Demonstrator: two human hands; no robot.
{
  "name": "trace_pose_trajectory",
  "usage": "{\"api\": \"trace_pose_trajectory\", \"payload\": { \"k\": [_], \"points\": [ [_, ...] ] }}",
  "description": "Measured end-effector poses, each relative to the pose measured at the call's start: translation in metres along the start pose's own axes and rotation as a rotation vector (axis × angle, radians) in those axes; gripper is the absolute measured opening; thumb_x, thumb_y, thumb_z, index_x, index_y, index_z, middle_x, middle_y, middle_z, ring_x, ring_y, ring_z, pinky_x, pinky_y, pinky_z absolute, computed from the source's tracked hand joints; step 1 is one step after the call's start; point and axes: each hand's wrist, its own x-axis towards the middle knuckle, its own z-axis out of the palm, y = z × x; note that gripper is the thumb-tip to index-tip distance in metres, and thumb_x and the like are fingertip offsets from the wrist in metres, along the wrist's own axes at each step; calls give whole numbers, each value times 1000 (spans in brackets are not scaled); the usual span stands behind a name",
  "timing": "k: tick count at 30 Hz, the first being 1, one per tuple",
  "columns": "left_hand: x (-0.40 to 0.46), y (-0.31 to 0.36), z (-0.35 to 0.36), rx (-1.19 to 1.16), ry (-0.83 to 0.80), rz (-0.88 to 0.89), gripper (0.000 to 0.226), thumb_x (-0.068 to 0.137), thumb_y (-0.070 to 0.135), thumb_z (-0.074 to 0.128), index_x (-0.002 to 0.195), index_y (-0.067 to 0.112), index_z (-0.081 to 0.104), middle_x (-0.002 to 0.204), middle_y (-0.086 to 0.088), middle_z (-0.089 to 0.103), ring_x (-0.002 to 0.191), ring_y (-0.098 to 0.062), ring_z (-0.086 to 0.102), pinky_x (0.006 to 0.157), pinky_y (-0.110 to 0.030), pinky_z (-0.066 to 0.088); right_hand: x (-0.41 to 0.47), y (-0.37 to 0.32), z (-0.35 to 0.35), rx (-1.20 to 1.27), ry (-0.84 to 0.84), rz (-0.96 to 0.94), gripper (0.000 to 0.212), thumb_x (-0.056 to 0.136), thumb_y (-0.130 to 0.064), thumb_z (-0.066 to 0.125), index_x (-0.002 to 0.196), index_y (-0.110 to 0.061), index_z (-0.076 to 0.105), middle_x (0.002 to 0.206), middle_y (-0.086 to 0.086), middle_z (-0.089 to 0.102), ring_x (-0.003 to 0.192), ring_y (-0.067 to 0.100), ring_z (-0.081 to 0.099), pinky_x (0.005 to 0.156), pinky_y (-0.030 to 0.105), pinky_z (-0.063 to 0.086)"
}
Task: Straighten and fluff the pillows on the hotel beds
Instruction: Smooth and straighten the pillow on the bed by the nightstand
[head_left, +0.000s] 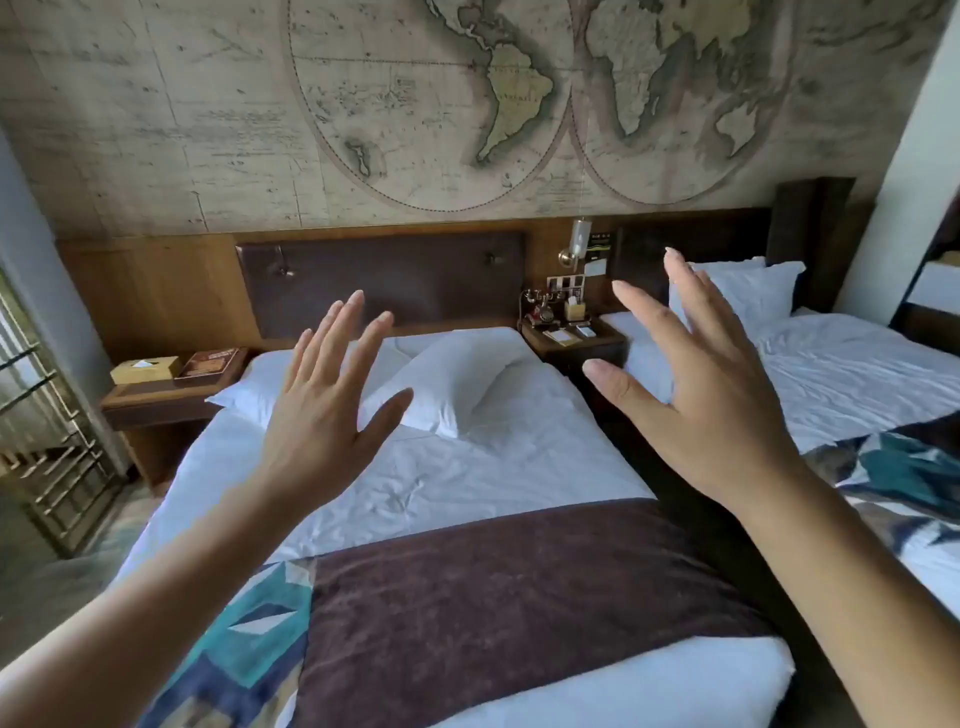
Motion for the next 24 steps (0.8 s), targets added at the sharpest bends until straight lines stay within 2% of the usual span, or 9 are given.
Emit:
{"api": "trace_pose_trajectory", "payload": {
  "k": [2, 6, 14, 20, 22, 24],
  "points": [
    [-6, 11, 14, 8, -25, -2, 69, 102, 61, 36, 161, 29, 23, 173, -1, 7, 160, -23, 5, 129, -49, 9, -11, 3, -7, -83, 3, -14, 70, 95, -67, 47, 155, -31, 41, 171, 0, 14, 158, 25, 12, 121, 57, 27],
    [-17, 49, 45, -58, -59, 58, 67, 103, 56, 44, 161, 30, 23, 173, -1, 5, 161, -23, 1, 128, -54, 14, -49, 19, -25, -177, -24, 2, 70, 94, -70, 44, 155, -34, 40, 171, 1, 13, 158, 27, 11, 119, 63, 25],
    [5, 136, 58, -144, -48, 153, 65, 103, 55, 42, 161, 29, 27, 173, -1, 8, 161, -21, 1, 128, -49, 12, -95, 70, -89, -236, -21, 93, 75, 92, -75, 37, 156, -35, 39, 172, -2, 11, 159, 23, 8, 123, 57, 21],
    [17, 235, 77, -240, -26, 112, 64, 103, 57, 37, 157, 24, 35, 172, -4, 12, 160, -24, 5, 125, -56, 23, -127, 137, -160, -277, -23, 94, 77, 93, -74, 37, 156, -31, 39, 172, -1, 12, 158, 23, 8, 122, 51, 18],
    [15, 276, 88, -294, -20, 100, 64, 103, 55, 39, 159, 24, 31, 172, -3, 13, 160, -23, 6, 125, -57, 23, -141, 169, -187, -305, -14, 103, 75, 93, -71, 39, 157, -32, 37, 172, -1, 12, 158, 24, 9, 122, 49, 17],
    [13, 317, 99, -248, -27, 100, 65, 103, 55, 38, 160, 26, 28, 172, -4, 14, 160, -26, 4, 124, -61, 18, -155, 203, -212, -328, -13, 130, 74, 94, -71, 39, 157, -33, 34, 172, -1, 12, 158, 24, 9, 123, 51, 17]
  ]
}}
